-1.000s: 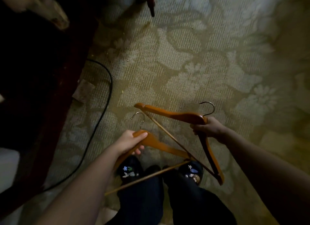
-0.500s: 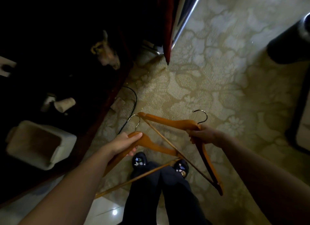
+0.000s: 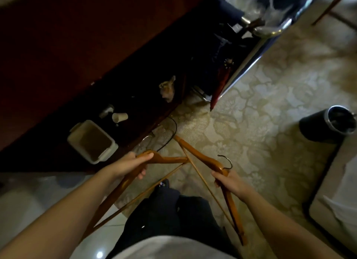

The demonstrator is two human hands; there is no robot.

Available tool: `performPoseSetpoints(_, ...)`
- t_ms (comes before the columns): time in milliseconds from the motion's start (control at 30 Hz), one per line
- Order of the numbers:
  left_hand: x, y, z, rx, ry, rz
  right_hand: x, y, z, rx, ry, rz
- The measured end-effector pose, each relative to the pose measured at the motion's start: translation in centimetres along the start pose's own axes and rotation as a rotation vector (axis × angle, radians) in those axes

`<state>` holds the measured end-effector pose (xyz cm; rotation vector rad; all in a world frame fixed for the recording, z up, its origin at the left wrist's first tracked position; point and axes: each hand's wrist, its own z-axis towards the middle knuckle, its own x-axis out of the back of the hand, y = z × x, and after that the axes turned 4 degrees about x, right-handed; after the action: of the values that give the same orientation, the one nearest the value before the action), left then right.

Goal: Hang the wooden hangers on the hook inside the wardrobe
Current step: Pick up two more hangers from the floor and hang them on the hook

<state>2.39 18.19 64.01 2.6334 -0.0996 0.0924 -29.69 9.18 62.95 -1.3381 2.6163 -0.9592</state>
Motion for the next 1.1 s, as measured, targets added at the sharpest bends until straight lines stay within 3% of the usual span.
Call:
performPoseSetpoints(300, 1.3, -5.5, -3.8, -0.026, 0.106, -0.184, -2.5, -4.5, -1.7, 0.19, 0.013, -0.141)
performPoseSetpoints(667, -1.4, -6.5, -5.5, 0.059, 0.469, -0.612, -0.3, -7.3, 2.2, 0.238, -0.114, -0.404)
performPoseSetpoints(900, -7.2, -6.8, -5.4, 0.071, 0.657, -0.789, 2.5, -10.8, 5.9, 0.258, -0.306, -0.59)
performPoseSetpoints(1100, -15.0, -7.4, -5.3, 0.186, 0.791, -1.005, 5.1, -12.9, 8.2, 0.237, -0.453, -0.74)
